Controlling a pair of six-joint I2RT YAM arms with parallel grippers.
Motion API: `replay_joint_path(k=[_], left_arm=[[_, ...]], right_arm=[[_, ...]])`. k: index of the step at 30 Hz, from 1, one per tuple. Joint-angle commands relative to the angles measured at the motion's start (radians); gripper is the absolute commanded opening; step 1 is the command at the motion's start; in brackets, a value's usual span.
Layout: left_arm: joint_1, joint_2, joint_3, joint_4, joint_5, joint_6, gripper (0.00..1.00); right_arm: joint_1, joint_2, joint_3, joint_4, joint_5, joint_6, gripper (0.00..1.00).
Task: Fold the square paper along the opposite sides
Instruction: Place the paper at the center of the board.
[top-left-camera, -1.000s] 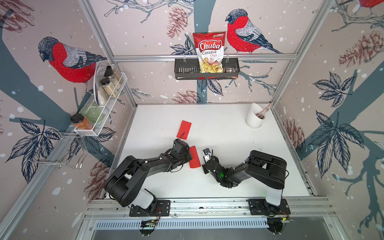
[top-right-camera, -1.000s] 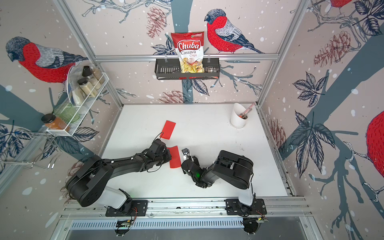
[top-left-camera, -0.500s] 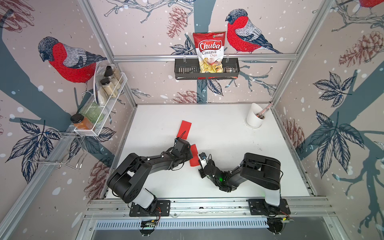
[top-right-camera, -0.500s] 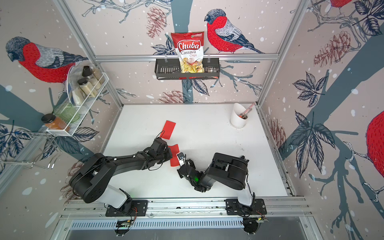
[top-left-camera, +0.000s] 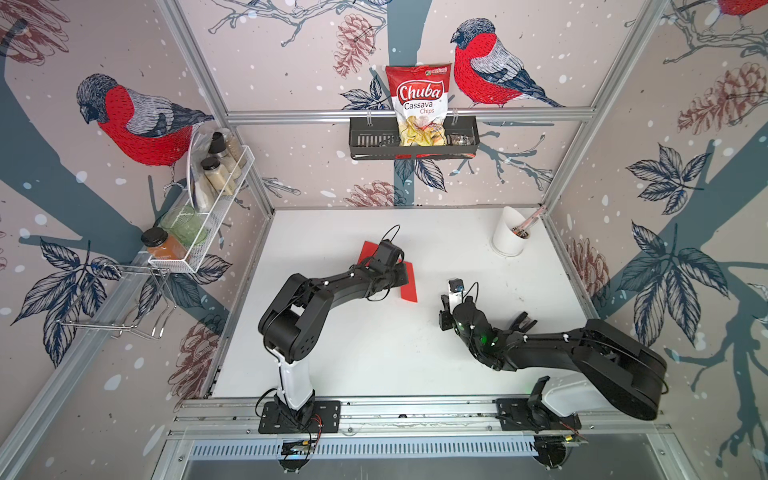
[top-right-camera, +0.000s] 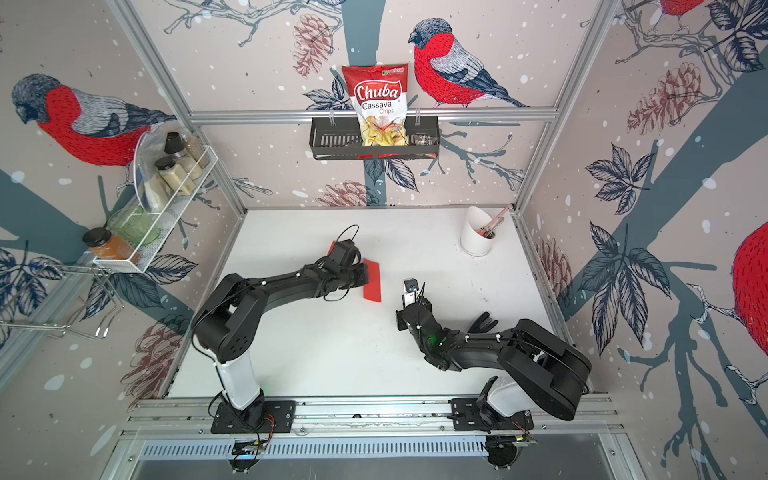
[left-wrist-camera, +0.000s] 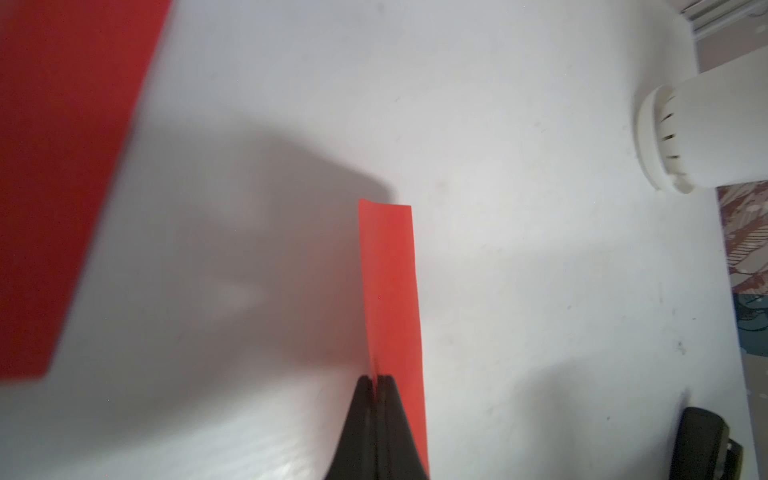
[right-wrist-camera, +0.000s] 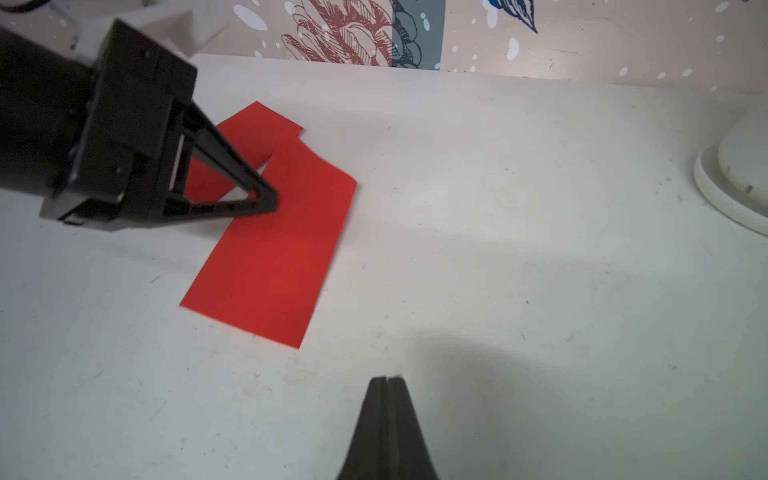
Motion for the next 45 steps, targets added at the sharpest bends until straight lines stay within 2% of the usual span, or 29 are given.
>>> replay_joint_path(k=[1, 7, 14, 15, 21, 22, 26, 29, 32, 37, 42, 45], left_arm=[[0.004, 0.1, 0.14, -0.1, 0.054, 0.14, 0.0], [0.017, 0.23, 0.297, -0.133, 0.082, 0.18, 0.0], [0.034, 0.285, 0.307, -0.094, 0.093, 0.147, 0.0], [0.035, 0.289, 0.311, -0.099, 0.087, 0.147, 0.05], [0.037, 0.264, 0.283, -0.081, 0.05, 0.135, 0.48], [0.037, 0.258, 0.281, -0.079, 0.046, 0.134, 0.55], [0.037, 0.229, 0.275, -0.07, 0.03, 0.128, 0.67], [0.037, 0.201, 0.282, -0.064, 0.017, 0.125, 0.68], [0.035, 0.171, 0.297, -0.065, 0.009, 0.13, 0.68], [0.032, 0.094, 0.288, -0.042, 0.026, 0.138, 0.69], [0.026, -0.019, 0.212, -0.026, 0.024, 0.141, 0.69], [0.027, -0.092, 0.14, -0.019, 0.006, 0.137, 0.7]], right_arm=[[-0.015, 0.008, -0.01, 0.015, -0.034, 0.007, 0.0], [-0.043, 0.015, -0.023, 0.045, -0.071, 0.012, 0.0], [-0.079, -0.001, -0.046, 0.059, -0.092, 0.012, 0.0], [-0.081, -0.003, -0.047, 0.059, -0.094, 0.011, 0.0], [-0.106, -0.014, -0.045, 0.057, -0.109, 0.009, 0.0], [-0.111, -0.016, -0.042, 0.055, -0.11, 0.008, 0.03], [-0.124, -0.037, -0.029, 0.039, -0.111, -0.002, 0.07], [-0.138, -0.061, -0.016, 0.017, -0.11, -0.014, 0.17], [-0.157, -0.09, -0.008, -0.006, -0.105, -0.02, 0.22], [-0.22, -0.102, 0.003, -0.012, -0.145, 0.027, 0.25], [-0.387, 0.09, 0.124, -0.006, -0.326, 0.156, 0.18], [-0.434, 0.235, 0.243, -0.033, -0.367, 0.186, 0.15]])
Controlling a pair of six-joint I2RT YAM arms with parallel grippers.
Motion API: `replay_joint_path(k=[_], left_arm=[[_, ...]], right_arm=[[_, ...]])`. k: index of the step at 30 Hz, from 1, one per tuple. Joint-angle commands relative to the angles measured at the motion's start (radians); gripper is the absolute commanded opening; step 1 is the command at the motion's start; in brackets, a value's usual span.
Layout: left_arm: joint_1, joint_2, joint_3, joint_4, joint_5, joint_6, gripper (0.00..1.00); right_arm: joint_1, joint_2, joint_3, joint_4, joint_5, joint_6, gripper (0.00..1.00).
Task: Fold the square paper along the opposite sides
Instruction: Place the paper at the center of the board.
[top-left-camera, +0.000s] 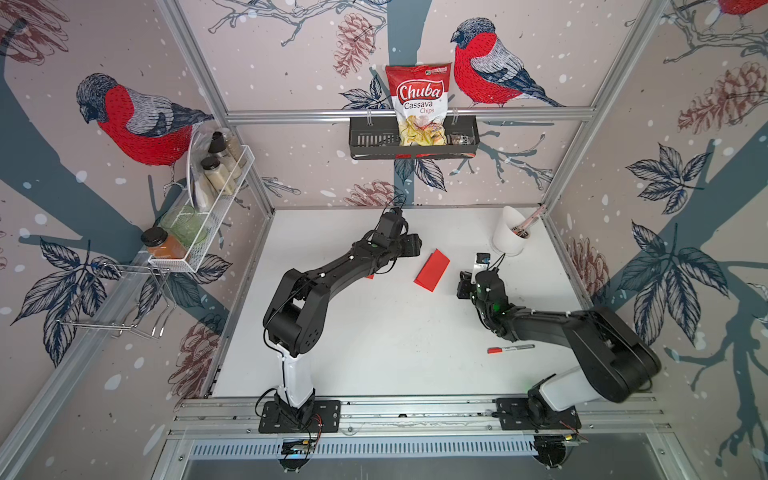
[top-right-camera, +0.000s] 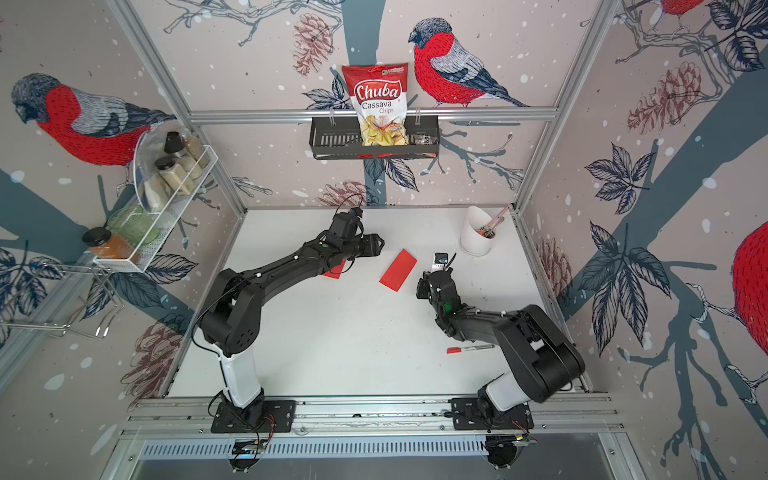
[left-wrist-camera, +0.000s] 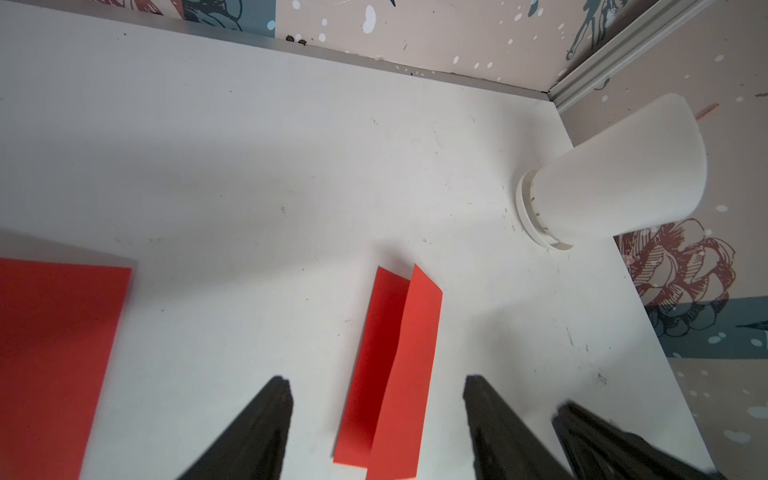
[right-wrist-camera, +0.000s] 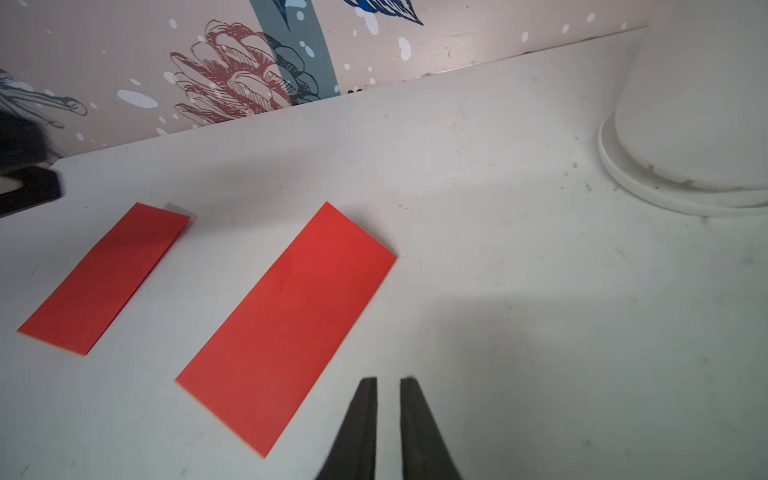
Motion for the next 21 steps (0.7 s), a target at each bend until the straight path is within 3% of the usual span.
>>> replay_joint_path(k=[1, 9, 21], left_arm=[[-0.001, -0.064, -0.056, 0.025, -0.018, 0.012, 0.7], [0.02, -0.208, -0.15, -0.009, -0.061, 0.026, 0.71], [0.044, -0.308, -0.23, -0.01, -0.091, 0.034, 0.72]], right_arm=[[-0.028, 0.112, 0.11, -0.048, -0.082, 0.075, 0.15], [-0.028, 0.368, 0.325, -0.164, -0.029, 0.105, 0.12], [-0.026, 0.481, 0.446, -0.206, -0.083, 0.144, 0.12]])
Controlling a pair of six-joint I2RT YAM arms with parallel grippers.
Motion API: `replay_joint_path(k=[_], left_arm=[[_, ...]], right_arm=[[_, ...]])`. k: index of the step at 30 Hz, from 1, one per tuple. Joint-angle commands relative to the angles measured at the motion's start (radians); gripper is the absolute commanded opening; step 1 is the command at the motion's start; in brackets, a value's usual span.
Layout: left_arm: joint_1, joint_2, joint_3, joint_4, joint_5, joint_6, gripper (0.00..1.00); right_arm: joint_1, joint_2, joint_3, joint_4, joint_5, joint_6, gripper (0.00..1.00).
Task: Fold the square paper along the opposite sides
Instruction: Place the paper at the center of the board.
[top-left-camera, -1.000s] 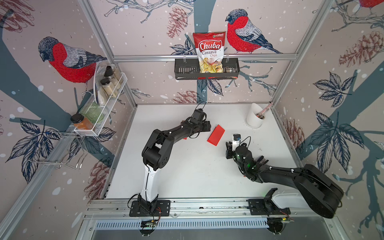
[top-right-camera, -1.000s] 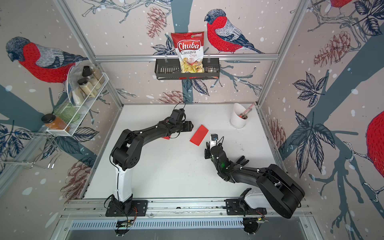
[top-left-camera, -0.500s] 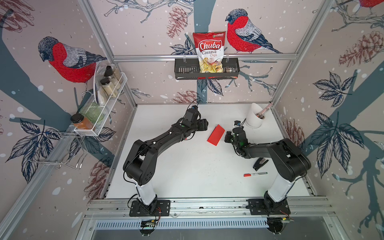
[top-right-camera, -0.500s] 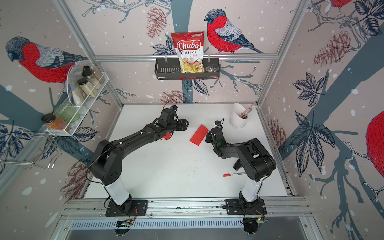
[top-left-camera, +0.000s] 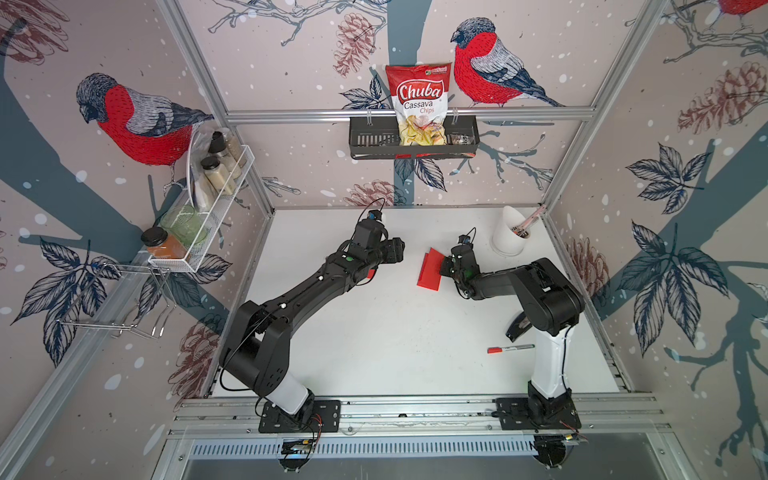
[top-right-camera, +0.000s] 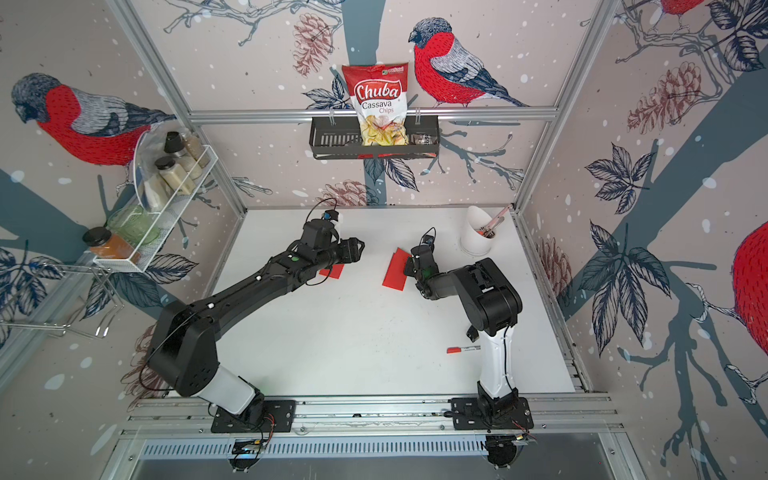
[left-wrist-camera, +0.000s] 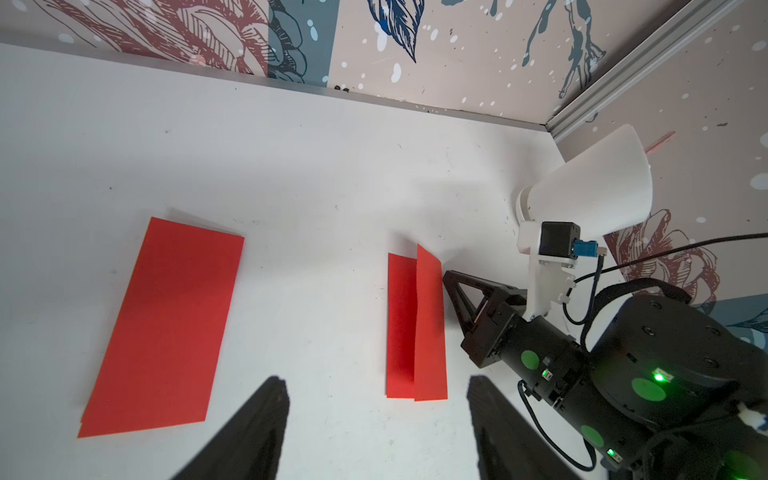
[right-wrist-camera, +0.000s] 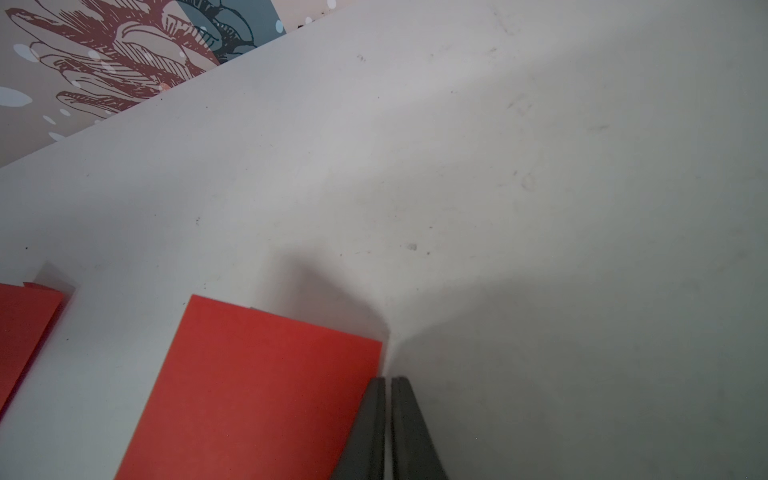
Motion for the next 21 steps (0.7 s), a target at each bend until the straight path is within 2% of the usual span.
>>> replay_joint_path(k=[1, 9, 14, 16, 19, 21], left_arm=[[0.008, -0.017, -0.017, 0.011, -0.009, 0.009, 0.72], [0.01, -0.029, -0.039, 0.013, -0.005, 0.004, 0.72], [0.01, -0.05, -0.054, 0.021, -0.015, 0.006, 0.73], [0.011, -0.066, -0.061, 0.034, -0.022, 0.012, 0.75], [0.01, -0.116, -0.08, 0.07, -0.023, 0.038, 0.81], [0.007, -0.209, -0.15, 0.167, -0.05, 0.07, 0.91]], right_arm=[[0.009, 0.023, 0.011, -0.086, -0.039, 0.023, 0.12], [0.034, 0.052, 0.066, -0.096, -0.048, 0.026, 0.12], [0.021, 0.015, 0.079, -0.109, -0.027, -0.001, 0.14], [0.017, -0.026, 0.09, -0.122, -0.001, -0.033, 0.19], [0.023, -0.126, 0.105, -0.148, 0.052, -0.116, 0.38], [0.036, -0.258, 0.053, -0.106, 0.098, -0.191, 0.52]])
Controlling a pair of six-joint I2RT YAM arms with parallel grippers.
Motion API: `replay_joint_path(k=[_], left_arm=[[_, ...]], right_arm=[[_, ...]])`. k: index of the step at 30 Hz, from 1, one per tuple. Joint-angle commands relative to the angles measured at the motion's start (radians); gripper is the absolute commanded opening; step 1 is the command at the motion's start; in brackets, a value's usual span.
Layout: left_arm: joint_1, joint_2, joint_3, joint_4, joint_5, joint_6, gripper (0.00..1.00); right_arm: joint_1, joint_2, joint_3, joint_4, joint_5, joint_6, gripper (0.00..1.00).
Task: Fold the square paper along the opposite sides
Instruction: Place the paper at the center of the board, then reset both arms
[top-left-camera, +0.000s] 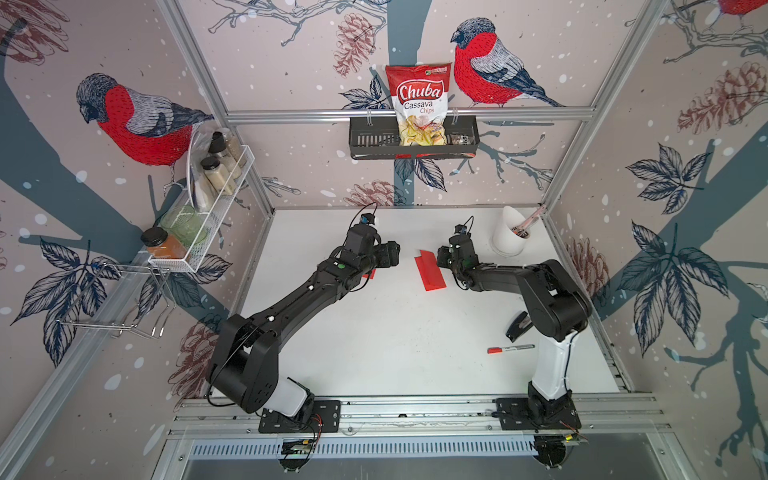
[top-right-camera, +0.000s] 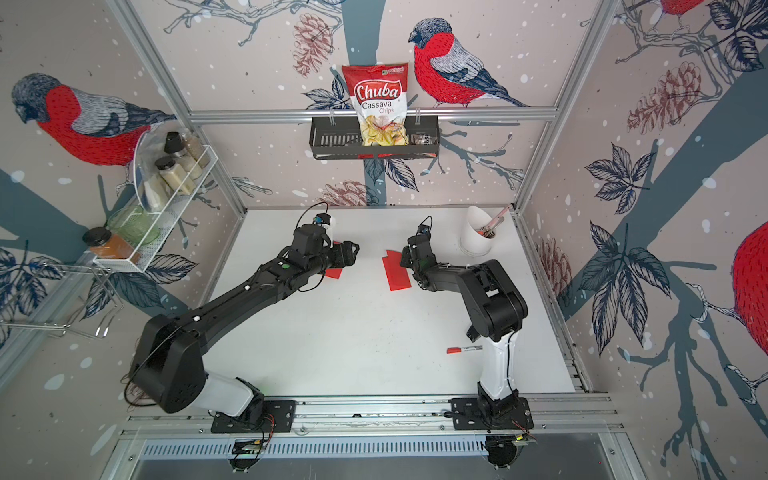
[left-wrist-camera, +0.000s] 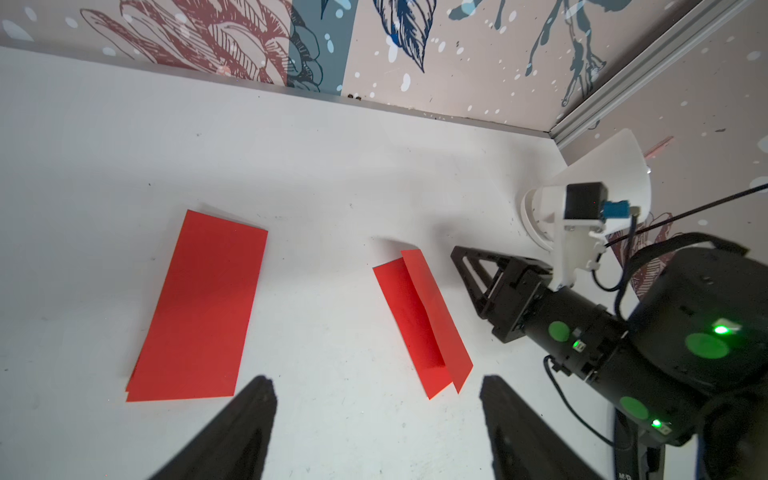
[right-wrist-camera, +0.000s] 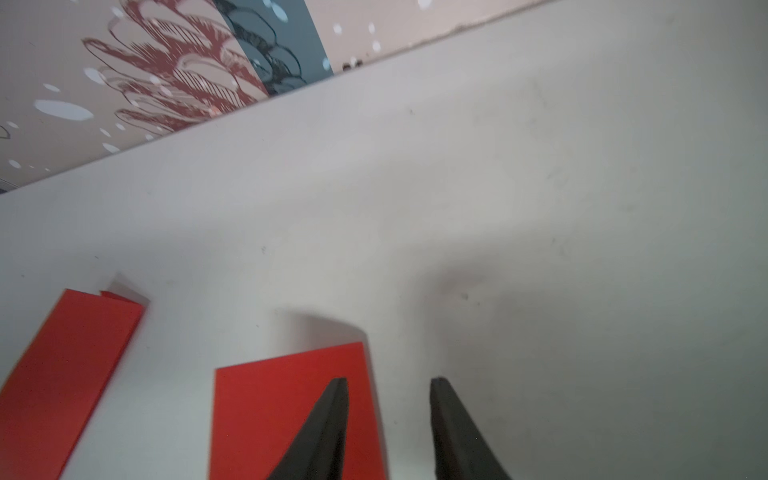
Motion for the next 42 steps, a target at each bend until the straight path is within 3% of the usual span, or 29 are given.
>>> replay_joint_path(k=[1, 2, 4, 6, 9, 10, 11, 12, 14, 16, 17, 21, 22, 27, 28, 29, 31, 32, 34, 36, 38, 42], left_arm=[[-0.003, -0.131, -0.098, 0.189, -0.054, 0.078, 0.97], [-0.003, -0.208, -0.169, 0.272, -0.057, 0.115, 0.97], [-0.003, -0.327, -0.321, 0.437, -0.108, 0.159, 0.97], [-0.002, -0.441, -0.556, 0.696, -0.298, 0.193, 0.97], [0.012, -0.529, -0.917, 1.177, -0.601, 0.283, 0.98], [0.026, -0.542, -0.966, 1.208, -0.635, 0.333, 0.98], [0.044, -0.549, -0.96, 1.081, -0.621, 0.41, 0.98], [0.058, -0.547, -0.947, 0.981, -0.609, 0.456, 0.99], [0.079, -0.523, -0.936, 0.967, -0.659, 0.467, 0.99], [0.154, -0.453, -0.921, 0.93, -0.49, 0.572, 0.99], [0.187, -0.4, -0.921, 0.95, -0.483, 0.577, 0.99], [0.317, -0.194, -0.886, 1.056, -0.266, 0.643, 0.99], [0.348, -0.167, -0.87, 1.073, -0.181, 0.633, 0.98], [0.444, 0.014, -0.844, 1.287, -0.085, 0.526, 0.98], [0.463, 0.051, -0.869, 1.334, -0.11, 0.484, 0.99], [0.493, 0.125, -0.893, 1.503, -0.045, 0.479, 0.98], [0.497, 0.092, -0.833, 1.327, -0.051, 0.477, 0.98], [0.507, 0.096, -0.789, 1.247, -0.073, 0.45, 0.98], [0.519, 0.133, -0.798, 1.334, -0.064, 0.435, 0.98], [0.52, 0.113, -0.777, 1.247, -0.072, 0.428, 0.98], [0.52, 0.132, -0.797, 1.326, -0.071, 0.428, 0.98], [0.521, 0.13, -0.795, 1.317, -0.072, 0.429, 0.97]], right_arm=[[0.023, -0.196, -0.08, 0.077, 0.103, -0.161, 0.58], [0.031, -0.285, -0.153, 0.141, 0.145, -0.207, 0.67], [0.042, -0.445, -0.294, 0.244, 0.282, -0.258, 0.95], [0.029, -0.587, -0.428, 0.283, 0.378, -0.335, 1.0], [-0.017, -0.744, -0.585, 0.235, 0.383, -0.433, 1.0], [-0.027, -0.781, -0.63, 0.234, 0.41, -0.434, 1.0], [-0.052, -0.811, -0.697, 0.265, 0.435, -0.416, 1.0], [-0.085, -0.827, -0.769, 0.33, 0.409, -0.416, 1.0], [-0.14, -0.809, -0.893, 0.497, 0.321, -0.457, 1.0], [-0.163, -0.741, -0.93, 0.625, 0.338, -0.472, 1.0], [-0.169, -0.701, -0.927, 0.671, 0.354, -0.482, 1.0], [-0.252, -0.57, -0.894, 0.816, 0.311, -0.485, 1.0], [-0.267, -0.551, -0.895, 0.836, 0.284, -0.498, 1.0], [-0.394, -0.326, -1.044, 1.369, 0.166, -0.424, 1.0], [-0.393, -0.334, -1.03, 1.329, 0.172, -0.421, 1.0], [-0.402, -0.375, -0.995, 1.193, 0.162, -0.407, 1.0], [-0.442, -0.415, -0.898, 0.938, 0.076, -0.379, 1.0], [-0.46, -0.387, -0.863, 0.917, 0.044, -0.375, 1.0], [-0.473, -0.396, -0.852, 0.888, 0.024, -0.363, 1.0], [-0.468, -0.397, -0.841, 0.858, 0.02, -0.371, 1.0], [-0.475, -0.407, -0.841, 0.849, 0.005, -0.366, 1.0], [-0.473, -0.38, -0.812, 0.82, -0.013, -0.375, 1.0]])
